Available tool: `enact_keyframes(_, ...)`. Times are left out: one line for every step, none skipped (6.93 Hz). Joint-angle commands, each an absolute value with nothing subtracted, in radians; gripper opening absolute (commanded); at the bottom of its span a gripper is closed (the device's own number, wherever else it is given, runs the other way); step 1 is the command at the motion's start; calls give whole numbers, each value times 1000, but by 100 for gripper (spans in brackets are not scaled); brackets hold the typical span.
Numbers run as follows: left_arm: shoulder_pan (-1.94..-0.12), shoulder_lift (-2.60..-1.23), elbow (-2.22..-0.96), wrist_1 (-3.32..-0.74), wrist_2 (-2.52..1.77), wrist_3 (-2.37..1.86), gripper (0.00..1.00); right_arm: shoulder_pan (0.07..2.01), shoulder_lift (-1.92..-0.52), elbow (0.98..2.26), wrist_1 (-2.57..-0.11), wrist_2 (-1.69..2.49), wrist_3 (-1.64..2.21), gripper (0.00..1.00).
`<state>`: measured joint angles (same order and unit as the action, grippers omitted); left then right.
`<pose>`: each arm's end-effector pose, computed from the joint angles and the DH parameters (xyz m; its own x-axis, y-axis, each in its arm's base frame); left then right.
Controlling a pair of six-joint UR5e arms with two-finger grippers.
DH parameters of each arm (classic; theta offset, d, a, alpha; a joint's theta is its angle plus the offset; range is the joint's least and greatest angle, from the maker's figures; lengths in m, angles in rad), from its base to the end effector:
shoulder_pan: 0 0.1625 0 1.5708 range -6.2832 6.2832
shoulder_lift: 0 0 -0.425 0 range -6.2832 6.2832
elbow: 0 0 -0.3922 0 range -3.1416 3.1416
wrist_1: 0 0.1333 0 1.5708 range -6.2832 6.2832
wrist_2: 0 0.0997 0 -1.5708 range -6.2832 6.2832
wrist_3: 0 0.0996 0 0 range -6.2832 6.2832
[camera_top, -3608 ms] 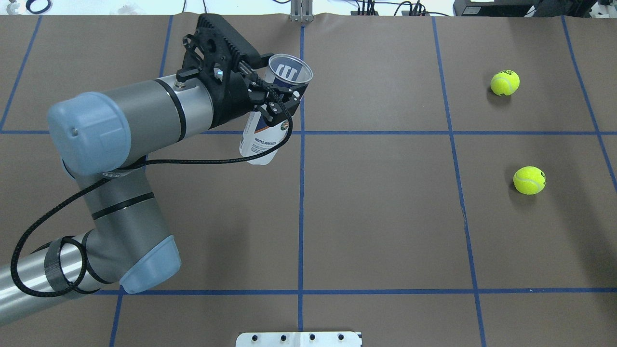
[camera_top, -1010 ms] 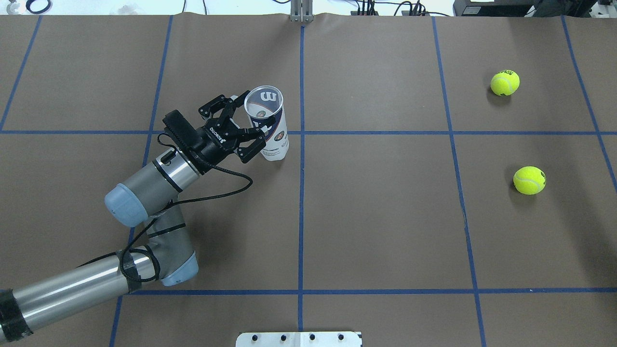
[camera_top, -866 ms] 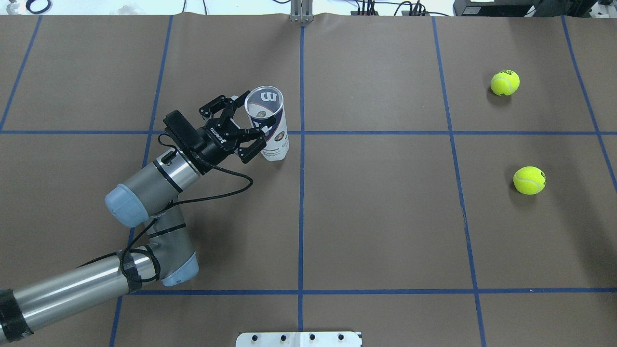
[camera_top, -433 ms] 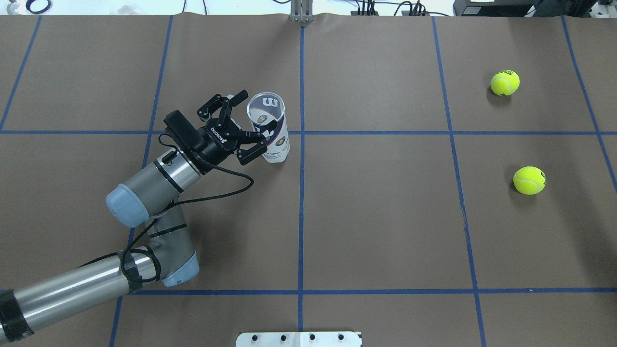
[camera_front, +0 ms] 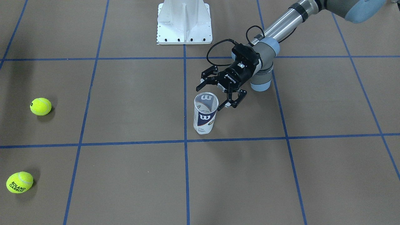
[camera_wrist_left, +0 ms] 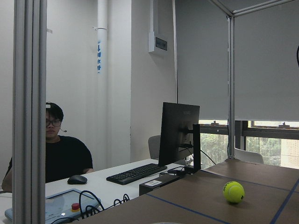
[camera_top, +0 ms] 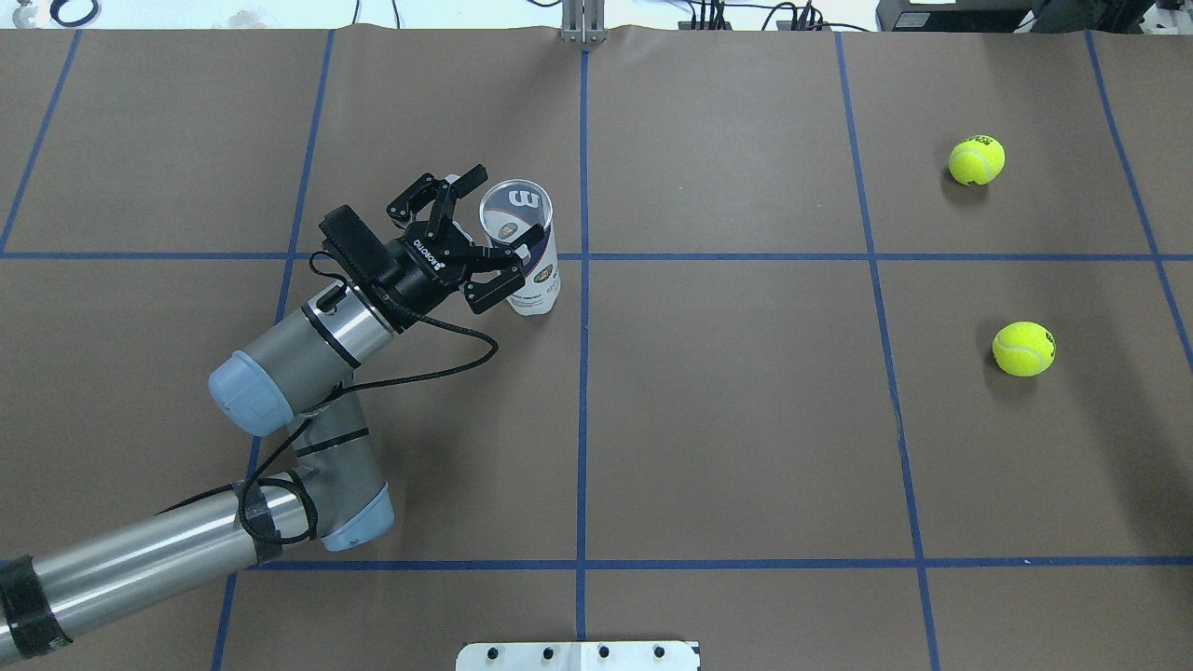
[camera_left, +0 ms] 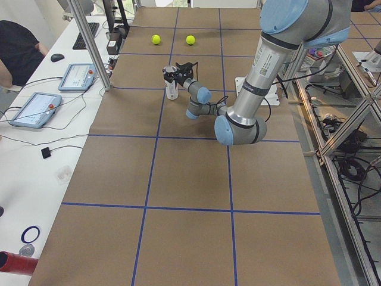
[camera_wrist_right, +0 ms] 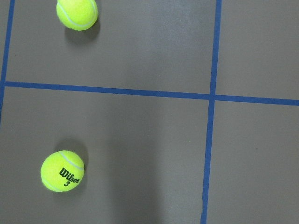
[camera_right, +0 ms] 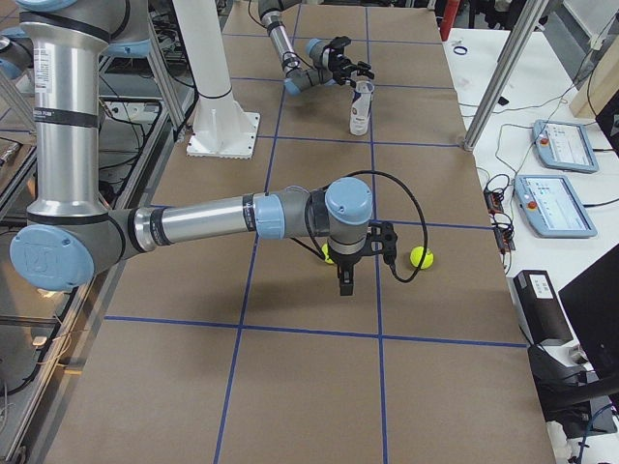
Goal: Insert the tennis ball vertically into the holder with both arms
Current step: 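Open the left gripper and draw it back from the upright can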
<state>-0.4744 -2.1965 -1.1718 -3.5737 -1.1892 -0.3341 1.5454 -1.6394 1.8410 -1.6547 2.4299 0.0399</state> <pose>0.4943 -0.4454 0.2834 0.4694 0.7446 -0.4747 0.7394 -0.0376 0.6722 0.0461 -0.4631 0.5609 0.6511 -0.0658 0.7561 -0.0007 0.9962 0.0873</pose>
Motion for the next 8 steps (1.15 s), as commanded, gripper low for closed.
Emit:
enact_keyframes(-477, -2200, -1202, -3571, -1190, -336, 99, 1546, -1632, 1841, -1657, 2444, 40, 99)
enact_keyframes(-486, -2198, -1266, -3538, -1192, -336, 99, 1546, -1632, 1841, -1652, 2453, 43, 99)
enact_keyframes(-524, -2186, -1360, -3434, -1193, -339, 99, 1546, -1631, 1842, -1651, 2454, 41, 99)
enact_keyframes(-553, -2102, -1443, -3365, -1193, -354, 99, 1545, -1629, 1845, -1649, 2447, 43, 99)
enact_keyframes(-561, -2027, -1465, -3308, -1195, -421, 99, 1546, -1629, 1850, -1648, 2453, 43, 99)
enact_keyframes(-564, -1969, -1471, -3283, -1206, -527, 99, 1546, -1629, 1844, -1649, 2453, 69, 99)
enact_keyframes(-565, -1920, -1476, -3246, -1257, -558, 99, 1546, -1617, 1845, -1648, 2457, 130, 99)
enact_keyframes(-565, -1881, -1511, -3147, -1360, -583, 99, 1546, -1618, 1832, -1643, 2451, 129, 99)
